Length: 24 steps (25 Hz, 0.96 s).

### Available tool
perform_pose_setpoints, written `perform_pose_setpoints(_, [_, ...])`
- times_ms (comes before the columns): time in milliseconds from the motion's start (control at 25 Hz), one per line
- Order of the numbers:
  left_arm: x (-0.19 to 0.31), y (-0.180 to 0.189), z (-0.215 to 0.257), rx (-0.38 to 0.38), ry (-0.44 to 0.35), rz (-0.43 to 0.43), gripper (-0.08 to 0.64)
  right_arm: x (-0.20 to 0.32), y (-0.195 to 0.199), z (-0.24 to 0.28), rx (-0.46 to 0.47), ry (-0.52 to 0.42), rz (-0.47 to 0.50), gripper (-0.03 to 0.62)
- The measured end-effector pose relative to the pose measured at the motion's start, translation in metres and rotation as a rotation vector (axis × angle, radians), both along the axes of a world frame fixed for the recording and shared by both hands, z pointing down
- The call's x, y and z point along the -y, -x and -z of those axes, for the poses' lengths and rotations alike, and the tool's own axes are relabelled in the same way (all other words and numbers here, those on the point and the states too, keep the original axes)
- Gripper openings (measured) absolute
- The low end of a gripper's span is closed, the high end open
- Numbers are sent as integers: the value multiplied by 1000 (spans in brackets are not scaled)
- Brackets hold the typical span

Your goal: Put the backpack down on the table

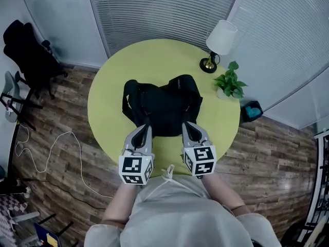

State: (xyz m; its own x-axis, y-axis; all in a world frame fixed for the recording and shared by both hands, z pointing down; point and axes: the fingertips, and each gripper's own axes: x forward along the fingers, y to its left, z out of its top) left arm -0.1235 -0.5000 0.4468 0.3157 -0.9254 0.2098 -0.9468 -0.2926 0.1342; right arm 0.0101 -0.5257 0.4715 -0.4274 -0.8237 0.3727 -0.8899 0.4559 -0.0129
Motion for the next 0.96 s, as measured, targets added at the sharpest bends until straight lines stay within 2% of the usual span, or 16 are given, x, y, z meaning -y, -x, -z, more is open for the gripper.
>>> perform_pose_setpoints(160, [1, 6, 5, -8, -16, 40, 6, -1, 0, -1, -6, 15, 10, -2])
perform_pose_setpoints(360, [1, 13, 3, 2, 6, 76, 6, 1, -1, 2, -3, 6, 12, -2])
perform_pose_setpoints(960, [4, 2, -7, -16, 39, 77, 6, 3, -9, -6, 7, -4, 7, -2])
